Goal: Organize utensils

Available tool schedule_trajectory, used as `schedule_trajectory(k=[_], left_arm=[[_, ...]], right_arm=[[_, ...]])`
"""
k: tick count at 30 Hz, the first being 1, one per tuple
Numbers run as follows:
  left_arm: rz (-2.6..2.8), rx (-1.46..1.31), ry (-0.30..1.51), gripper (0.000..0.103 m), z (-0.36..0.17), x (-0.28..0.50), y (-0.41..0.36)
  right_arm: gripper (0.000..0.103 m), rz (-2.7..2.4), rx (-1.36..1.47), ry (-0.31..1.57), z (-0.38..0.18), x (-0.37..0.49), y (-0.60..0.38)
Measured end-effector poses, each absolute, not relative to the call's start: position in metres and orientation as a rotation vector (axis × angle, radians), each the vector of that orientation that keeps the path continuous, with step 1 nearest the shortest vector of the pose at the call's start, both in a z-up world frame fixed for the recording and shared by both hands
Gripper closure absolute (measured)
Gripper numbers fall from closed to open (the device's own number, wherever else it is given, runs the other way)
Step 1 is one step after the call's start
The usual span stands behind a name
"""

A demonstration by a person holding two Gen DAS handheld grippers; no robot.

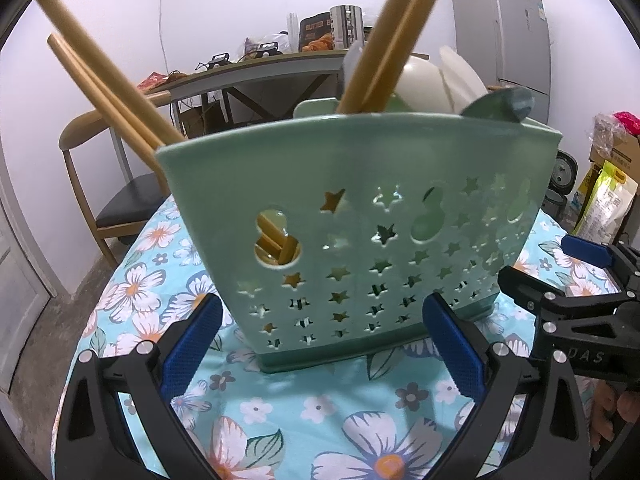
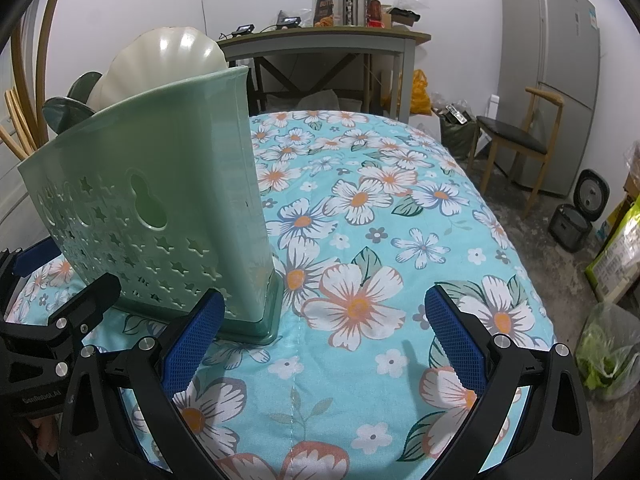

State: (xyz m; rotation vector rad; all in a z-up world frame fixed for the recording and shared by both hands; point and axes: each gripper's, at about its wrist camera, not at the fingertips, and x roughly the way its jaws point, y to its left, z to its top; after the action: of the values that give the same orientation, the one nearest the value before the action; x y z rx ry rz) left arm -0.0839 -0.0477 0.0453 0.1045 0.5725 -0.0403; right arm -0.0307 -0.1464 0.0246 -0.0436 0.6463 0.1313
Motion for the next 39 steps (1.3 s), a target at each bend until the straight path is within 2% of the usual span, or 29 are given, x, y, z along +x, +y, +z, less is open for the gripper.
schedule_trajectory(k=[39], left_arm=[[-0.03,0.092,0.582,0.005,0.0453,-0.0823,-0.0428]], right_arm=[[0.007,0.132,-0.046,0.647,0.0232,-0.0297,-0.1442]])
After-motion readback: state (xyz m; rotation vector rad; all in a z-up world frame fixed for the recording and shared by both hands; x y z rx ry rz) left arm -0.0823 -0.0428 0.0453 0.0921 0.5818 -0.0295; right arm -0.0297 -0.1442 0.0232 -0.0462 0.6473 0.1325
